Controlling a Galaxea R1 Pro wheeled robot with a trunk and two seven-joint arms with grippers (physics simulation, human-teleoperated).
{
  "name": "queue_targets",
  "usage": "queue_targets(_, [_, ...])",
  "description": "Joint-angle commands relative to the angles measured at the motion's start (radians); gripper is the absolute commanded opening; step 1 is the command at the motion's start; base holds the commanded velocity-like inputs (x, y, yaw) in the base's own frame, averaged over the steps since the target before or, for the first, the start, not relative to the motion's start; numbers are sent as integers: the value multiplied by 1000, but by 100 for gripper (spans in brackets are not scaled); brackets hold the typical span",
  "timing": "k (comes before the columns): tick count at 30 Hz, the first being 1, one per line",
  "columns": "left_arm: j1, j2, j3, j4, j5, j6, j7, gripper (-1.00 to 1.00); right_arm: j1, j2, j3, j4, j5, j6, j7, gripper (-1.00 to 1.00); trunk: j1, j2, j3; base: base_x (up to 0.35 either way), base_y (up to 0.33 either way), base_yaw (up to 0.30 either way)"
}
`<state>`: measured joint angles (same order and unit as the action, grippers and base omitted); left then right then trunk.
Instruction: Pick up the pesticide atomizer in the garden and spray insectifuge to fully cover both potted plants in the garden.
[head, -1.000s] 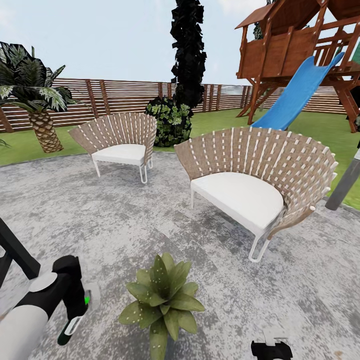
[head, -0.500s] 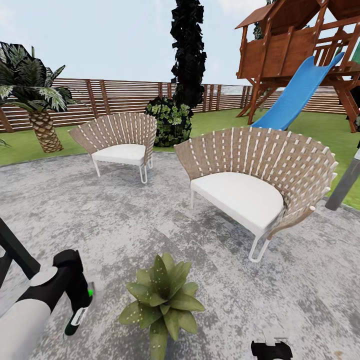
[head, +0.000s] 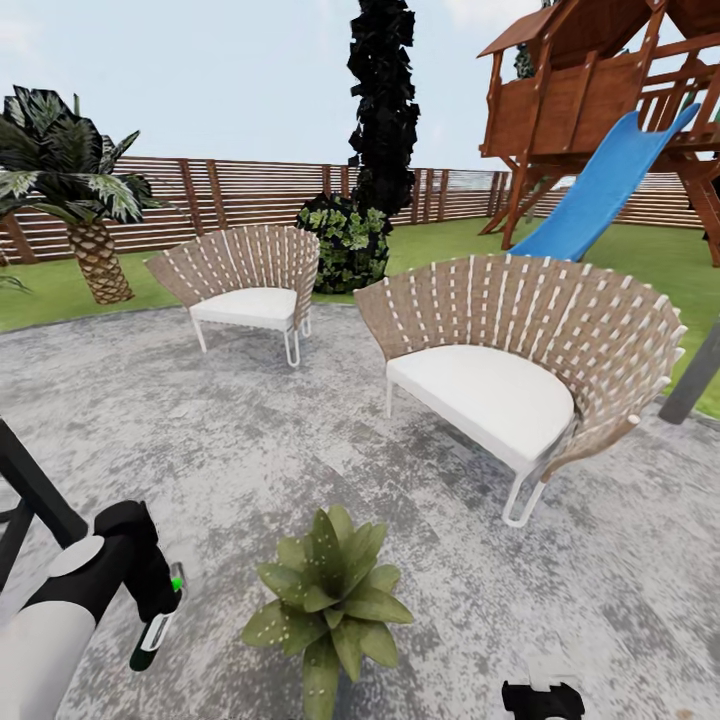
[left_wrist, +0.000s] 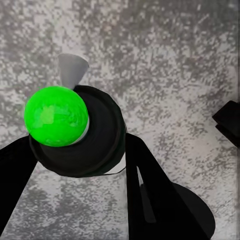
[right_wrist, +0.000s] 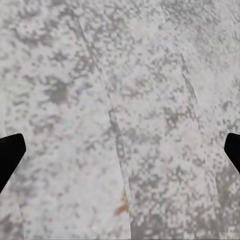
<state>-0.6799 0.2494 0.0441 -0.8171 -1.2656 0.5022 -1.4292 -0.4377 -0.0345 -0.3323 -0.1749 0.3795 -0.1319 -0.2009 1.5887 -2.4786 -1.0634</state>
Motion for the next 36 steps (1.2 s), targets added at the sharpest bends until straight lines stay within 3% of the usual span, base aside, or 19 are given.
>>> queue_targets(1, [-1,-3,1,-1,-5,12,-7,-100,-1,0,-8,2,10,-5,-2,100,0,0,-1,0,0,250])
queue_targets(8, [-11,-30,-2,-2,-5,18,-10,-100,-1,-1,-9,1,11,-5,-2,100,0,0,-1,0,-150,120])
queue_targets(17, [-20,-40,-4,-2,-8,27,-18,-100,-1,1,-9,-3,10,-11,-2,100,0,0,-1,-101,-210,2])
queue_targets(21, [-77,-60,-7,0,-17,72,-113,-100,-1,1,-9,-2,10,-11,-2,100,0,0,-1,-1,-9,21])
queue_targets(22, [-85,-60,-10,-1,-20,77,-142,-100,-1,1,-9,-3,10,-11,-2,100,0,0,-1,0,-2,141])
queue_targets(29, [-121,-68,-62,-3,-99,86,-142,-100,0,1,-9,-2,10,-11,-2,100,0,0,-1,0,0,221])
queue_targets(36, [-133,-79,-73,-2,-105,85,-142,-100,0,1,-9,-3,9,-12,-2,100,0,0,-1,-60,-162,20])
